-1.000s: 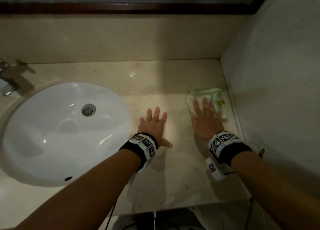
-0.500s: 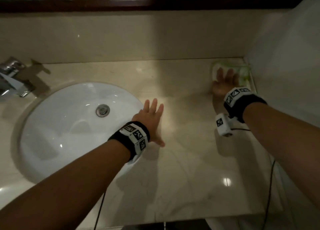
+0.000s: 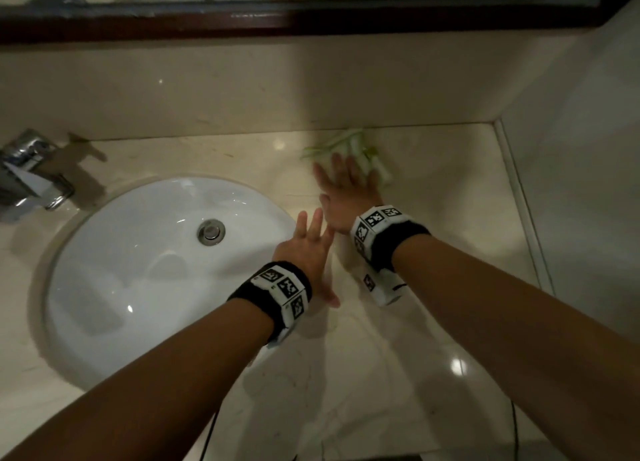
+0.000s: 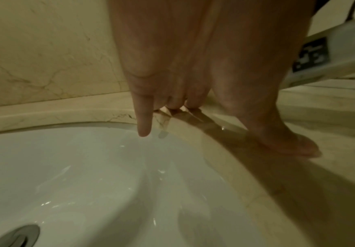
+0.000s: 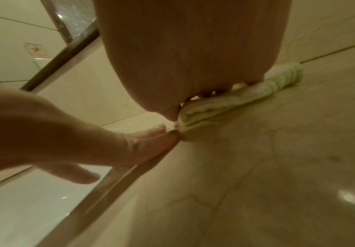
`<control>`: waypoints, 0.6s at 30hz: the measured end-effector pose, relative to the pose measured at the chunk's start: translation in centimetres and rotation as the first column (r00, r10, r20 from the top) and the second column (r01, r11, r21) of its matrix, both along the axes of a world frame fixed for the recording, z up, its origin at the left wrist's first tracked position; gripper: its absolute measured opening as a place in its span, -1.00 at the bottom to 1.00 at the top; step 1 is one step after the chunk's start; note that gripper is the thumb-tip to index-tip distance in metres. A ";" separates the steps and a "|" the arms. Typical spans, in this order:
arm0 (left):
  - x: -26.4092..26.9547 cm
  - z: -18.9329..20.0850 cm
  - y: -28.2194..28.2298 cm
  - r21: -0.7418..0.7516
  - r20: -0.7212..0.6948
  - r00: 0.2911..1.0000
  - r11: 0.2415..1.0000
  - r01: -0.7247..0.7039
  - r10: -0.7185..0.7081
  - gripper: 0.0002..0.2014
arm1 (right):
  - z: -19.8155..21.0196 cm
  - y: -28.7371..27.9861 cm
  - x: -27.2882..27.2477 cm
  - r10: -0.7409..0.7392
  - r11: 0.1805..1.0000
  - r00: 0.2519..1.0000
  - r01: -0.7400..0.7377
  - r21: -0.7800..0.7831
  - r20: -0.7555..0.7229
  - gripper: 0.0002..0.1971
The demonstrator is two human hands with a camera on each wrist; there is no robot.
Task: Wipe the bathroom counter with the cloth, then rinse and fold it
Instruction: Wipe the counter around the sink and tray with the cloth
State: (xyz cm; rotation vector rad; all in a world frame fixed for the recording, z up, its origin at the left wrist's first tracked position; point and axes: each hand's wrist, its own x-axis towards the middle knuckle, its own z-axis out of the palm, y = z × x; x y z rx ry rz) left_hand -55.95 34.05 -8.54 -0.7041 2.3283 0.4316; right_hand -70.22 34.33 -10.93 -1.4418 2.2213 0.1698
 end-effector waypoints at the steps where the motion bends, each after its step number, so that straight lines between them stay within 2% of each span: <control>1: 0.1 0.0 0.0 0.007 -0.006 1.000 1.000 -0.009 0.009 0.44 | 0.1 -0.1 0.1 0.017 1.000 1.000 -0.017 -0.004 -0.001 -0.40; 4: 0.2 0.1 0.0 0.017 -0.011 1.000 1.000 -0.016 0.016 0.44 | 0.3 0.1 -1.4 0.045 0.999 0.999 -0.045 -0.004 0.022 -0.42; 7: 0.2 0.4 0.1 0.024 -0.010 1.000 0.999 -0.027 0.027 0.42 | 0.2 0.9 -4.3 -0.008 1.000 1.000 0.008 -0.016 0.024 -0.43; 11: 0.2 0.6 0.2 0.018 0.001 1.000 0.999 -0.031 0.031 0.42 | 0.1 2.9 -10.0 -0.160 0.986 0.987 0.160 0.041 -0.003 -0.43; 15: 0.1 0.4 0.3 0.014 0.008 1.000 0.999 -0.029 0.029 0.42 | 0.4 7.5 -16.0 -0.358 0.930 0.933 0.359 0.083 -0.027 -0.42; 18: 0.2 0.2 0.2 0.020 0.006 1.000 0.999 -0.029 0.029 0.43 | 0.7 10.7 -17.2 -0.440 0.896 0.898 0.440 0.065 -0.022 -0.41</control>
